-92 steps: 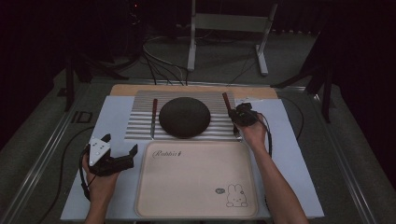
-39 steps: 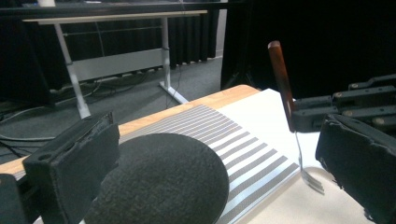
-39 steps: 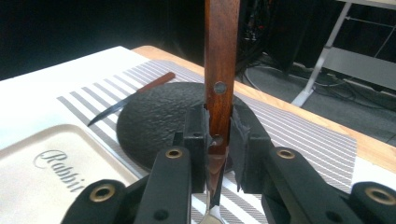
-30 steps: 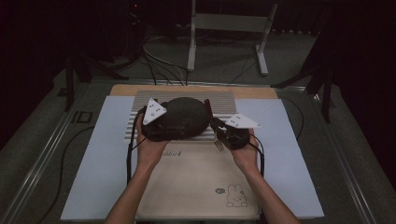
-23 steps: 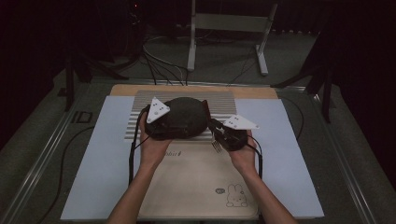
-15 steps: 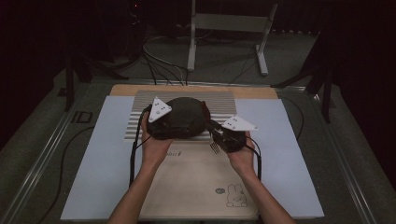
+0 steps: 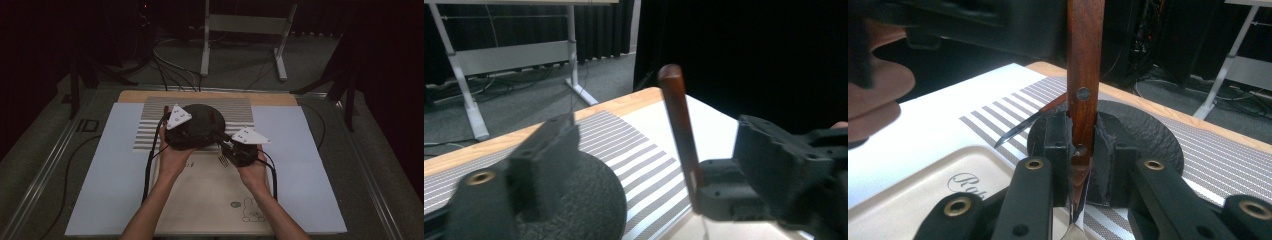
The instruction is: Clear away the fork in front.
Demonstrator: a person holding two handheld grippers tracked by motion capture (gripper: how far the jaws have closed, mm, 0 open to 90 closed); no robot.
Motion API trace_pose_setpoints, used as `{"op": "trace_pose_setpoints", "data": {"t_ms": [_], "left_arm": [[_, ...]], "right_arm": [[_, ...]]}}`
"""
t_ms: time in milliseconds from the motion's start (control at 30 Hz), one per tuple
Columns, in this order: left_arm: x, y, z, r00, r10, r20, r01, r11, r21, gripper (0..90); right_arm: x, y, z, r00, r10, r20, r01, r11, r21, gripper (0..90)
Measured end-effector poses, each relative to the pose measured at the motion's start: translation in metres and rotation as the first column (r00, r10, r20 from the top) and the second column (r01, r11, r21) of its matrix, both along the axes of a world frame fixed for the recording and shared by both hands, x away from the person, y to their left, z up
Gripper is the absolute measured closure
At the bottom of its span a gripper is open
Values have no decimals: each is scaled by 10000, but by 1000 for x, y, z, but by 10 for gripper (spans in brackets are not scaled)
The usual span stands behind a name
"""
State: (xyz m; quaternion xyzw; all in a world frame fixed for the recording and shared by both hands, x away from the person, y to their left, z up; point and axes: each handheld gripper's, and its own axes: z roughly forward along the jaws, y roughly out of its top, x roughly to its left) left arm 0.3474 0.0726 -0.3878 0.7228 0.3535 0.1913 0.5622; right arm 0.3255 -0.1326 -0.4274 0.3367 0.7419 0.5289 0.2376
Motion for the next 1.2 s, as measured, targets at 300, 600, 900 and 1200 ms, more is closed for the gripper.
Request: {"op": "trace_pose_setpoints", "data": {"t_ms": [300,600,900,1200], "left_arm": [[1,-10,-4,9983,-526,-234,521,9984,-218,581],[0,-10,-2,9967,-780,-219,769,9960,-444,803],[2,-3,0,9969,-635,-468,622,9976,-298,806],[2,14,5,9969,-482,-614,466,9985,-275,805]], "right_arm": [[-4,5,3,10000,-23,42,21,9986,524,777],[-7,7,6,9995,185,-241,-161,9950,987,777],[-5,-4,10,9984,512,-259,-490,9957,788,415],[1,-20,12,9976,-415,-556,428,9988,224,184]]}}
